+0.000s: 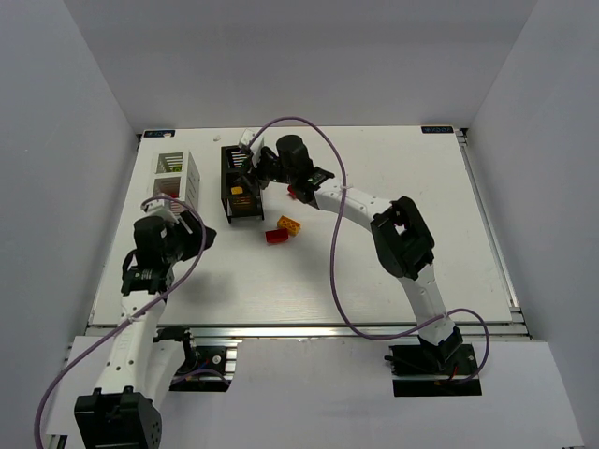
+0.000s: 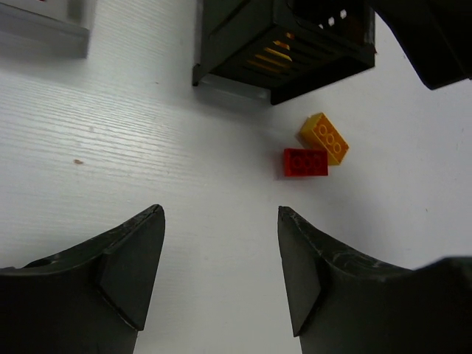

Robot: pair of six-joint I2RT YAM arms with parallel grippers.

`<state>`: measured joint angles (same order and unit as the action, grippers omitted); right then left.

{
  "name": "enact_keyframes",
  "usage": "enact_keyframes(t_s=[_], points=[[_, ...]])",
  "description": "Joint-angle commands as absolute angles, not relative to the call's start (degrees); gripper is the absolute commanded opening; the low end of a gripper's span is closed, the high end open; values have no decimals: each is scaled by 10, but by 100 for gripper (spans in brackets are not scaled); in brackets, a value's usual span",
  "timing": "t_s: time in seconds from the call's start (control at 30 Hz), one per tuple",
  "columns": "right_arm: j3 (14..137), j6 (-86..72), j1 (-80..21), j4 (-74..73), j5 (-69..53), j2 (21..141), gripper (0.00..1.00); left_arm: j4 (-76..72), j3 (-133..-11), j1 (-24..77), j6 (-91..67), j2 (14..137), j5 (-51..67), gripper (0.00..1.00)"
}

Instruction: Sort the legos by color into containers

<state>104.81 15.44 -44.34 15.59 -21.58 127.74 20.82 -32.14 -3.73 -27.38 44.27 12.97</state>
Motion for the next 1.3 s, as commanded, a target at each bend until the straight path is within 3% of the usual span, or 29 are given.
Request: enact_keyframes(t_s=[0.0,0.13,0.17,0.27,0.47,0.53,0.57,0.67,0.7,1.27], points=[[1054,163,-432,164,-266,1224,67,186,-310,-10,-266,449,159,72],[1044,158,-383,88,-421,1158,49,155,-299,75,-272,455,166,67],[1034,158,-372,62,-470,1124,38,129,-296,92,-269,454,164,67],[979,218,-312,-50,-552,1060,27,78,-298,176,-258,468,146,64],[919,372,-231,-284,-591,970,6,86,-385,311,-150,620,105,64],[877,382,-195,-300,-598,948,9,109,-421,329,-103,668,81,66],[861,383,-186,-299,-600,927,27,141,-459,335,-90,714,73,67],[812,388,-156,-292,-598,894,52,196,-515,355,-31,786,60,72],[803,390,-145,-289,-599,887,55,206,-546,357,-6,801,57,74],[758,379,-65,-254,-632,861,58,286,-739,386,170,1038,9,74]])
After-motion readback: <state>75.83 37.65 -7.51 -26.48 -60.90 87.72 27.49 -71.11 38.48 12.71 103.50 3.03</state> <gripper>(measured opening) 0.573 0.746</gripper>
